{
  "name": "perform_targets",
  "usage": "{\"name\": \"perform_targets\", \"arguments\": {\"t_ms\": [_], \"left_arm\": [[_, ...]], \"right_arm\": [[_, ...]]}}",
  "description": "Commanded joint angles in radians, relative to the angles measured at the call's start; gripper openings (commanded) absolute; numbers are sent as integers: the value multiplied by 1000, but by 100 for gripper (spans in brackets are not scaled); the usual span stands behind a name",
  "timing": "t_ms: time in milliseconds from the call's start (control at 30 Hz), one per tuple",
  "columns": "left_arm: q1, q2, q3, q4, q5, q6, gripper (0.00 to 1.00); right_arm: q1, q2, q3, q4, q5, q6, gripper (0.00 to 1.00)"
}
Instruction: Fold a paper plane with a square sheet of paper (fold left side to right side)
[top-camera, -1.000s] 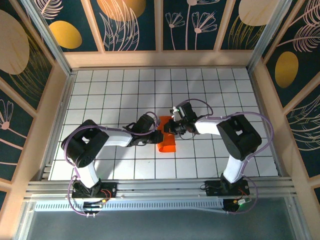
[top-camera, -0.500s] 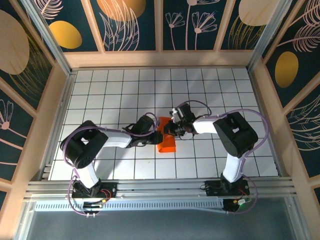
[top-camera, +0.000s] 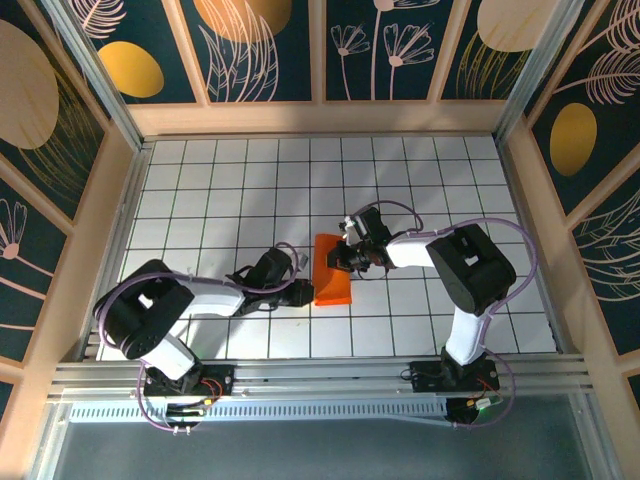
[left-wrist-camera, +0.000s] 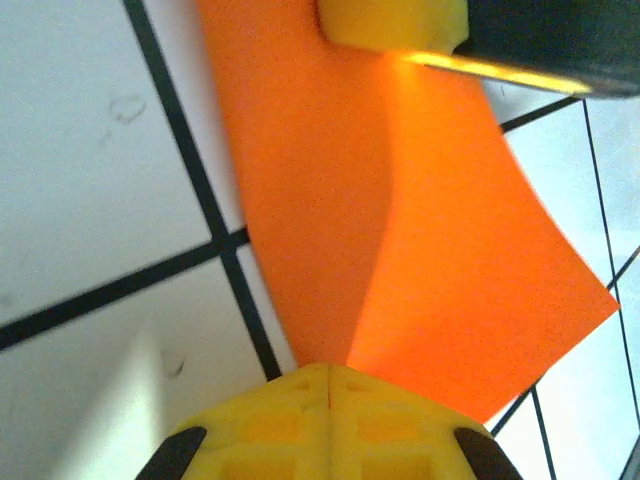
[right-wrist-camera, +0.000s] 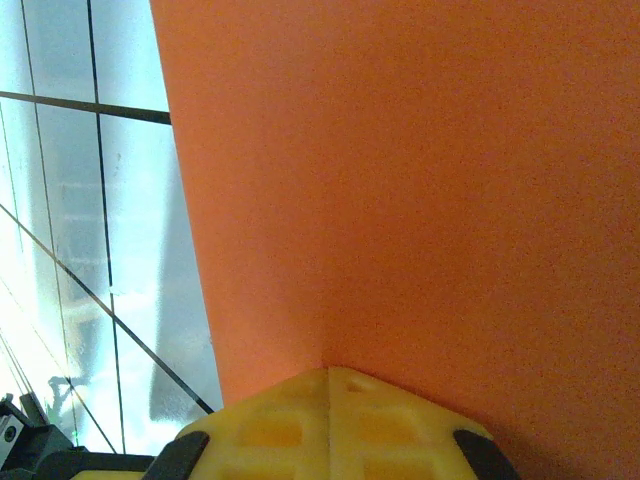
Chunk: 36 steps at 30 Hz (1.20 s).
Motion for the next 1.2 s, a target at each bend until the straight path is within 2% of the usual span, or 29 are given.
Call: {"name": "perform_targets", "arguments": {"t_ms": [0, 167, 300, 567, 667, 800, 1167], "left_arm": [[-10, -30, -14, -56, 17, -39, 4], [0, -93, 64, -139, -38, -31, 4], [8, -107, 114, -141, -40, -21, 4], [8, 31, 152, -61, 55, 15, 4], [3, 75, 143, -10, 93, 9, 4], [-6, 104, 115, 0, 90, 9, 4], [-26, 58, -31, 30, 88, -25, 3]], "right_arm": [[-2, 15, -27, -73, 57, -2, 0], [0, 12, -27, -73, 52, -8, 0], [1, 12, -25, -77, 56, -12, 0], [10, 15, -14, -98, 72, -20, 0], [11, 18, -11, -103, 74, -23, 0], [10, 18, -9, -104, 74, -24, 0], [11, 15, -6, -121, 83, -36, 0]]}}
